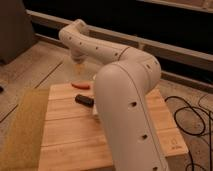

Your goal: Place the pepper in the ceramic bowl

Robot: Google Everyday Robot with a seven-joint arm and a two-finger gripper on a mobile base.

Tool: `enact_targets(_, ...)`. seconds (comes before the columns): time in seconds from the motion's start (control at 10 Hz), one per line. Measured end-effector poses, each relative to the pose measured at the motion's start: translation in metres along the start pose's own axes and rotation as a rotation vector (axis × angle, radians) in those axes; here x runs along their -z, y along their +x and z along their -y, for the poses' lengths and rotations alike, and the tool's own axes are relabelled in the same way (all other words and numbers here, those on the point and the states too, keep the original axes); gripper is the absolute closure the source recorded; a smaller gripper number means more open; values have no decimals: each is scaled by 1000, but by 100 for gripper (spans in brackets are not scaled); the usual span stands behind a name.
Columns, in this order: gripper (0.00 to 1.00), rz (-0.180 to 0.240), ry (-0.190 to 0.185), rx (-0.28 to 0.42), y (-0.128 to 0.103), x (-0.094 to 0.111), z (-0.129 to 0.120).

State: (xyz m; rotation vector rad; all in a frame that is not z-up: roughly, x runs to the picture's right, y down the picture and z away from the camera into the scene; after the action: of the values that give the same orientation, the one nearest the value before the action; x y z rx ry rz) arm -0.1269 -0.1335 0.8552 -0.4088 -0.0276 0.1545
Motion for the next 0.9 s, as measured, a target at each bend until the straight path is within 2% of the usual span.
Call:
enact_targets(0.2,35,5,-81,34,2,-32,1)
enact_targets(0.3,35,-2,-102,52,1,-40,-1)
enact_targets(0.4,35,-7,-156,89,-6,-56,-7)
enact_targets(0.7,35,-13,-232,133,-15,-74,-19)
enact_targets(0.9,35,-45,-291,138,-5,-91,-30)
